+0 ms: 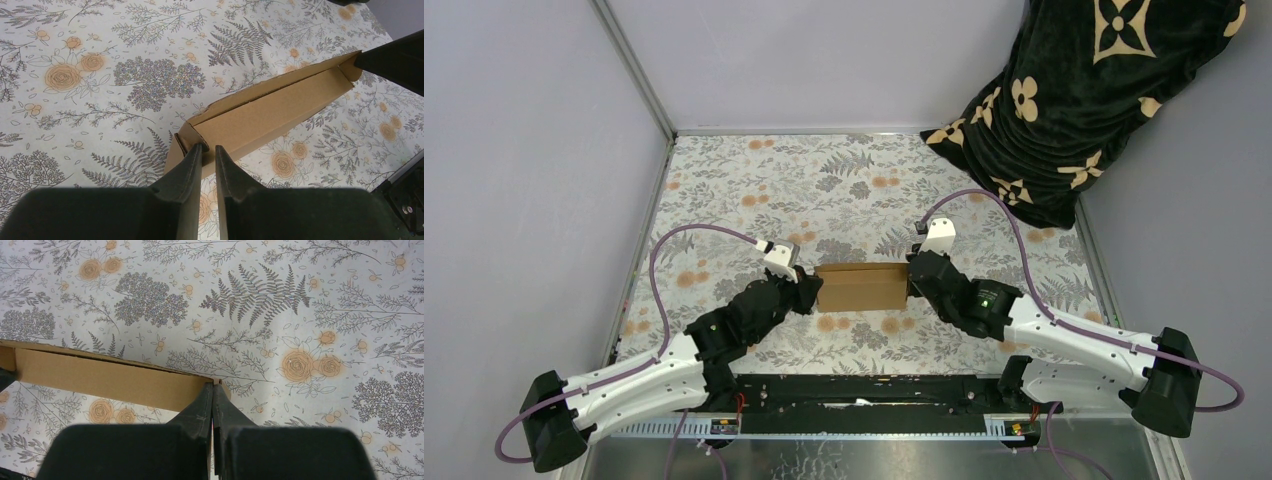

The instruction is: Fold the paper box

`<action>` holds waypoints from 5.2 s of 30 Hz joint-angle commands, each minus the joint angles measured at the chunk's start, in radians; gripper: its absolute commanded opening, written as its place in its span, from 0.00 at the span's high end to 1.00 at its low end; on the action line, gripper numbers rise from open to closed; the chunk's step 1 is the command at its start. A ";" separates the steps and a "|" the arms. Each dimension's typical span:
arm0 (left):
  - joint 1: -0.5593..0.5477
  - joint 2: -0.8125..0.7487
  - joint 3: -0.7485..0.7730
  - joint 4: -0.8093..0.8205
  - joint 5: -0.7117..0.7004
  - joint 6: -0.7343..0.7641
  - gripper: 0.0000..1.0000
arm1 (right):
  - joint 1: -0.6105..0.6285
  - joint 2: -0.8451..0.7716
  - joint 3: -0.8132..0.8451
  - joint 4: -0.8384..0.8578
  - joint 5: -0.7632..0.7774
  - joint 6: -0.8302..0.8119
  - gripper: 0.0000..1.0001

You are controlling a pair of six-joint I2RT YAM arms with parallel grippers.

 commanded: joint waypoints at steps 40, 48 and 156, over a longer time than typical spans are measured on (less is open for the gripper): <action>-0.025 0.018 -0.011 0.021 0.006 -0.016 0.79 | 0.128 0.040 -0.083 0.015 0.046 0.132 1.00; -0.028 0.017 -0.014 0.017 0.001 -0.017 0.79 | 0.137 0.011 -0.113 -0.002 0.063 0.143 1.00; -0.039 0.012 0.112 -0.097 -0.143 0.040 0.68 | 0.169 -0.015 -0.224 0.028 0.111 0.136 1.00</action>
